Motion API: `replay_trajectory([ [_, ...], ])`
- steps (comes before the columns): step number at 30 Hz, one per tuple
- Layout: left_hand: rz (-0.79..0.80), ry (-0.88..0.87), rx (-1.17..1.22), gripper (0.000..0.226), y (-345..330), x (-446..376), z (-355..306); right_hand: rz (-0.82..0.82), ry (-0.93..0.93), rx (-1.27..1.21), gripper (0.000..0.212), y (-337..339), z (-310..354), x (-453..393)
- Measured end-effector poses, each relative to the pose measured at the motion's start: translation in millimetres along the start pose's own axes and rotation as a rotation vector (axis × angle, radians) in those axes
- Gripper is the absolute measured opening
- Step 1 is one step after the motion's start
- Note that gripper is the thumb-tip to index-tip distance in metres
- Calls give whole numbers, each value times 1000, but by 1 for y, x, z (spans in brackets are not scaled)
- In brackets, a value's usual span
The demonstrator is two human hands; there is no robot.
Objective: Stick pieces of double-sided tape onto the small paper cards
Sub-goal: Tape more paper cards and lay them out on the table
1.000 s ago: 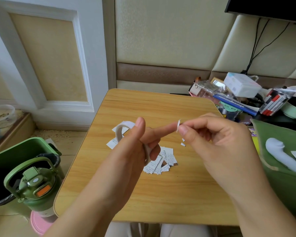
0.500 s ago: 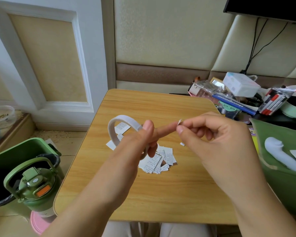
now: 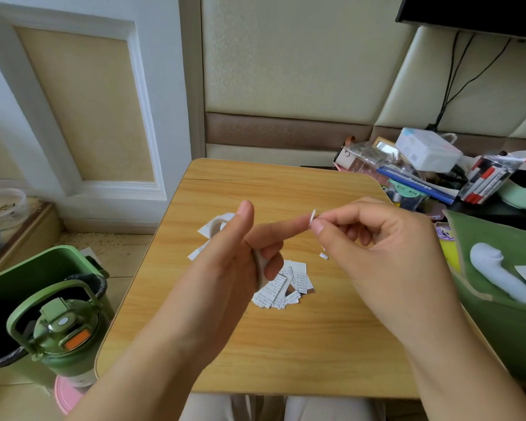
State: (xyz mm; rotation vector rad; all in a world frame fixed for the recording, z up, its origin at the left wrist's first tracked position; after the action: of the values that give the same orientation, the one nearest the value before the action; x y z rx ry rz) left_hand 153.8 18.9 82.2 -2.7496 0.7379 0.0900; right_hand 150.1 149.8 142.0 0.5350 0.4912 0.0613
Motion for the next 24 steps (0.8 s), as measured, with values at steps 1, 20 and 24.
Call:
replay_trajectory([
  [1, 4, 4, 12, 61, 0, 0, 1, -2, -2, -4, 9, 0, 0, 0],
  [20, -88, 7, -232, 51, 3, -4, -3, -15, -97, -8, 12, -1, -12, 0],
  [24, -93, 14, -122, 56, 5, -7, 0, -7, -91, -18, 11, -2, -11, 0],
])
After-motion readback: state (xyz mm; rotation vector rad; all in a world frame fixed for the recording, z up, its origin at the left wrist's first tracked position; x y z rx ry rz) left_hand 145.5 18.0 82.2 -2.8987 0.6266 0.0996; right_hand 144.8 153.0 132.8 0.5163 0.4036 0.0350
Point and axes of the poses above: each hand's wrist, its own x-axis away from the middle knuckle, its own y-axis out of the back of the hand, z = x × y, the point moved 9 cm from there along -x, towards the middle knuckle, and after that the axes turned 10 degrees about z, right-handed, at the moved point
